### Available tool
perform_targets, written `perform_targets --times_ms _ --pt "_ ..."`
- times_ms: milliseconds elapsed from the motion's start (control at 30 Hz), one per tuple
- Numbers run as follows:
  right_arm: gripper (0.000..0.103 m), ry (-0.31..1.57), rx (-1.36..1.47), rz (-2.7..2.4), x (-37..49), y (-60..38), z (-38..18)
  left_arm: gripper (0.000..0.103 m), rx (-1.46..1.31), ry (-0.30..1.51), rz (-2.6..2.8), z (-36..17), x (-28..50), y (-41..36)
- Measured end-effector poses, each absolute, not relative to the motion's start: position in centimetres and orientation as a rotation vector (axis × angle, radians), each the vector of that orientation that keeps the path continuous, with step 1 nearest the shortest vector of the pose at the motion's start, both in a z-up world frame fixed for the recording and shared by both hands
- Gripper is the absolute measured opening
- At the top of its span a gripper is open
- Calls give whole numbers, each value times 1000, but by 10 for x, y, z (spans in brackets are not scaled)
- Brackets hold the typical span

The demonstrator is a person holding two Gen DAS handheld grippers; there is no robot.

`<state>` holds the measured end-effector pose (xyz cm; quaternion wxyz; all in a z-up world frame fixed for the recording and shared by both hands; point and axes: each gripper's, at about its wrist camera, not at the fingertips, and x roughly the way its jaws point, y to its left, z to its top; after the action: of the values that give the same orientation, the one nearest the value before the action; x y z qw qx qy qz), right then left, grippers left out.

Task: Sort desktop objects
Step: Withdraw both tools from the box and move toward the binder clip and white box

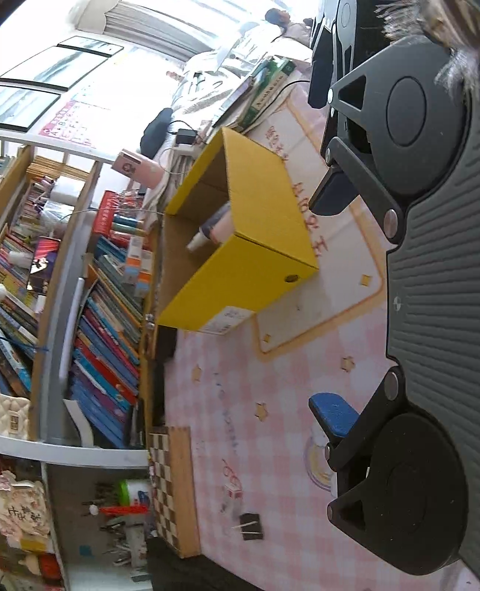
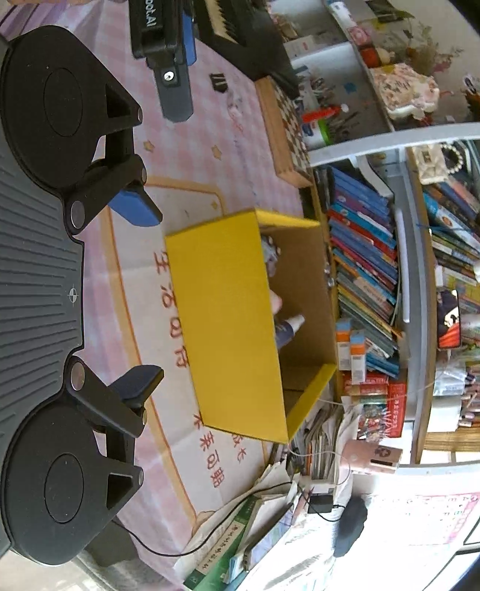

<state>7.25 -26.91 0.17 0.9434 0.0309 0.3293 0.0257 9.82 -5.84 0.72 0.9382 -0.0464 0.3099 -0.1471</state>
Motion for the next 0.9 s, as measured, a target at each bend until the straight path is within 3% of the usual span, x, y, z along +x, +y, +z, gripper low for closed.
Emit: perform_targets --times_ms 900 --pt "90 774 -3 150 36 -173 -16 103 -50 673 -284 -3 43 14"
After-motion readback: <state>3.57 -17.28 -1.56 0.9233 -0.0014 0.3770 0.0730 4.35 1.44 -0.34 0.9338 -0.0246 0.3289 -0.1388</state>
